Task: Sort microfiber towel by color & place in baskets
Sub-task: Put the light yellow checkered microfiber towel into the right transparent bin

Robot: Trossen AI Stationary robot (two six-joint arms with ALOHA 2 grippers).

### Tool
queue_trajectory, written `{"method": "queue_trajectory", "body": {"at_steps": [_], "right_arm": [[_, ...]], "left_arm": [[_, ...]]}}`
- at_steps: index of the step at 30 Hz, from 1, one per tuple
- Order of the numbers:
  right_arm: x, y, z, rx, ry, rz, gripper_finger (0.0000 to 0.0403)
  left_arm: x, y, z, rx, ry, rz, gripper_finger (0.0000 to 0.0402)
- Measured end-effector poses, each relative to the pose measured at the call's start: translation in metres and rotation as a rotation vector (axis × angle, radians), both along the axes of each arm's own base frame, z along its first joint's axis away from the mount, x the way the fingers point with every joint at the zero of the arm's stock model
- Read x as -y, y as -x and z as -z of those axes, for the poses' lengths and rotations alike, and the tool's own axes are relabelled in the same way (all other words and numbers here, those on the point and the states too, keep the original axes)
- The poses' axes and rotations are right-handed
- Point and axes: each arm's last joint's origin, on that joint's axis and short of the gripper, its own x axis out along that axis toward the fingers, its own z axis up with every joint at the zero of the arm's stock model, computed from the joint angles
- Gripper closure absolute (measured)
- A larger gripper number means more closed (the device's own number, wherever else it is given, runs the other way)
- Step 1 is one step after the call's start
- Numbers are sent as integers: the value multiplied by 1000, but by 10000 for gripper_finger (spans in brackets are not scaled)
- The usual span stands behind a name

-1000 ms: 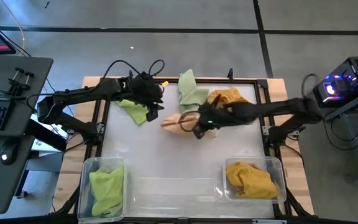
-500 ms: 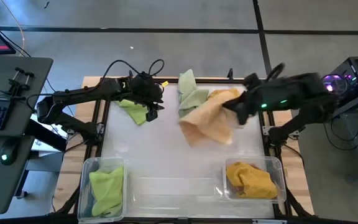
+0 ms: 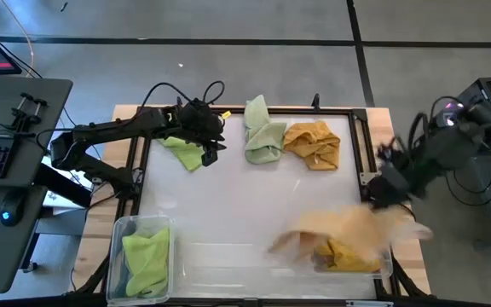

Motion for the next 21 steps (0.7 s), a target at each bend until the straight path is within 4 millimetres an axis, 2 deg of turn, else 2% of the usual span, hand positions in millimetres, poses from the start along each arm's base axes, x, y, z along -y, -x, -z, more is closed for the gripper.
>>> {"method": "queue_trajectory", "body": {"at_steps": [5, 9, 16, 21], "right_arm": [[-23, 11, 1, -185, -149, -62, 402], [-41, 17, 11, -297, -151, -126, 402], [-72, 5, 56, -443, 26, -140, 402], [-84, -12, 100, -445, 253, -3, 402]], "left_arm": [[0, -1, -1, 11, -5, 0, 274], [-1, -3, -3, 41, -18, -1, 274], [-3, -7, -8, 105, -42, -1, 274], [-3, -8, -8, 113, -43, -1, 274]]}}
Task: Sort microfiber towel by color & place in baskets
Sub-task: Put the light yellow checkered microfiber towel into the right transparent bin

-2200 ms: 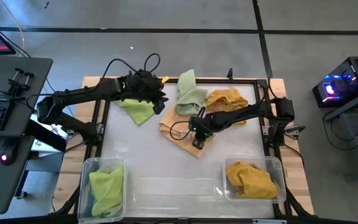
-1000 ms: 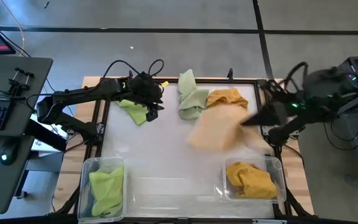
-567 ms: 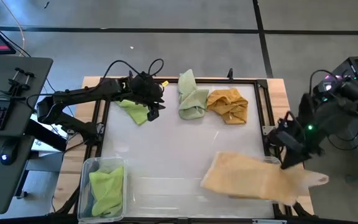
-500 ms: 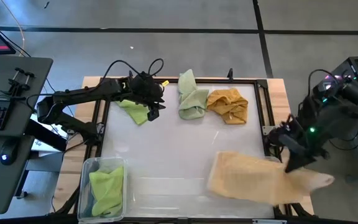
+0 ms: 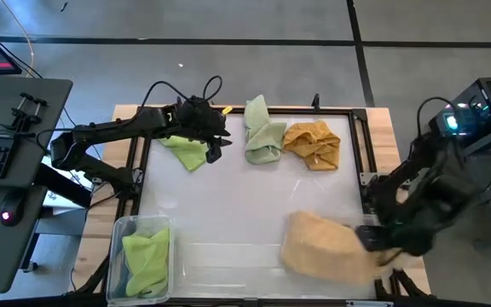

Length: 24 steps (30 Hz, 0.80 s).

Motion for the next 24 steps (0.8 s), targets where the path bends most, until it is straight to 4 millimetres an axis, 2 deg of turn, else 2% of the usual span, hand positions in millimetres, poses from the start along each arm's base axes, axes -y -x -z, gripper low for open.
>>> {"method": "queue_trajectory", "body": {"at_steps": [4, 10, 16, 20, 24], "right_arm": [[2, -16, 37, -62, 144, 57, 402], [13, -29, 85, -149, 312, 5, 401], [27, -46, 124, -191, 328, -79, 392], [36, -50, 139, -286, 268, -147, 358], [45, -49, 133, -301, 211, -199, 291]], "left_arm": [[0, 0, 0, -4, 7, -3, 274], [0, -1, -1, 7, -23, 16, 274], [-1, -2, -3, 33, -32, 8, 274], [-1, -2, -3, 32, -31, 6, 274], [-1, -2, -3, 35, -15, -7, 274]]}}
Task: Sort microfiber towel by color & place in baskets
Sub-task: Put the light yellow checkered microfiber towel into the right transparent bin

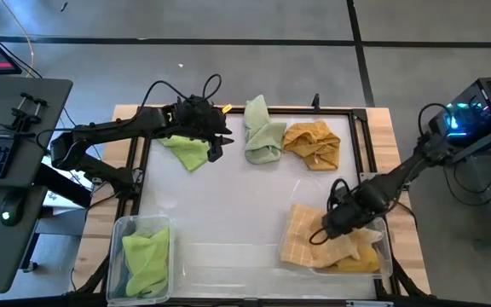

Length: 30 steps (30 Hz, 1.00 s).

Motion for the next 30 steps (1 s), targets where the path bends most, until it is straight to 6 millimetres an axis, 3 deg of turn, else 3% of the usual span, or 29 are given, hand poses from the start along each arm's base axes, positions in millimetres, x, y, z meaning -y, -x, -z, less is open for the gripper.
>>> {"method": "queue_trajectory", "body": {"at_steps": [4, 9, 12, 16, 20, 30], "right_arm": [[7, 7, -23, 20, -18, 24, 237], [13, 16, -53, 109, -68, 129, 214], [14, 12, -65, 246, -64, 160, 214], [4, -8, -73, 529, -89, 29, 213], [-4, -27, -66, 618, -26, -99, 216], [-21, -54, -25, 367, -37, -281, 290]], "left_arm": [[0, 0, 0, 1, 4, -3, 274], [0, 0, 0, 0, 4, -3, 274], [0, 0, 0, 1, 5, -4, 274], [0, 0, 0, 5, 23, -18, 274], [0, 0, 0, 6, 26, -21, 274], [0, -1, 1, 8, 39, -31, 274]]}}
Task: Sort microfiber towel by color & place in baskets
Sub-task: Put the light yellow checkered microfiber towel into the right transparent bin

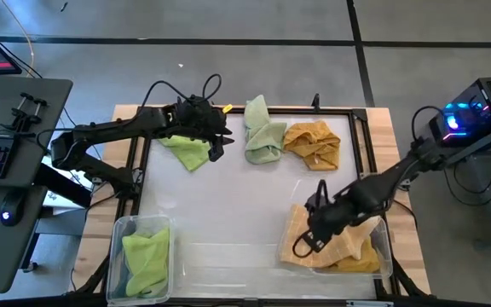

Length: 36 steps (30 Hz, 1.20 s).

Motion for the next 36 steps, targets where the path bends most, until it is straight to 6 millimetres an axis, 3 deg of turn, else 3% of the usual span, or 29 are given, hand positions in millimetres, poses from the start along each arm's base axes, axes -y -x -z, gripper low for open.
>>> {"method": "queue_trajectory", "body": {"at_steps": [5, 9, 14, 20, 24, 28, 36], "right_arm": [[-12, 7, 18, -184, 71, -28, 331], [-23, 16, 21, -233, 101, -28, 359], [-37, 40, 36, -307, 131, 41, 394], [-42, 68, 58, -519, 113, 194, 394], [-39, 69, 52, -514, 113, 251, 391], [-33, 71, 29, -418, 129, 342, 379], [-22, 62, -11, 15, 160, 405, 269]], "left_arm": [[0, -1, 1, -4, 6, -3, 274], [0, -1, 1, -4, 6, -2, 274], [0, -1, 1, -4, 6, -2, 274], [0, -1, 1, -5, 6, -2, 274], [0, -1, 1, -7, 0, 3, 274], [0, -1, 1, -7, -6, 8, 274], [0, -1, 1, -8, -5, 8, 274]]}}
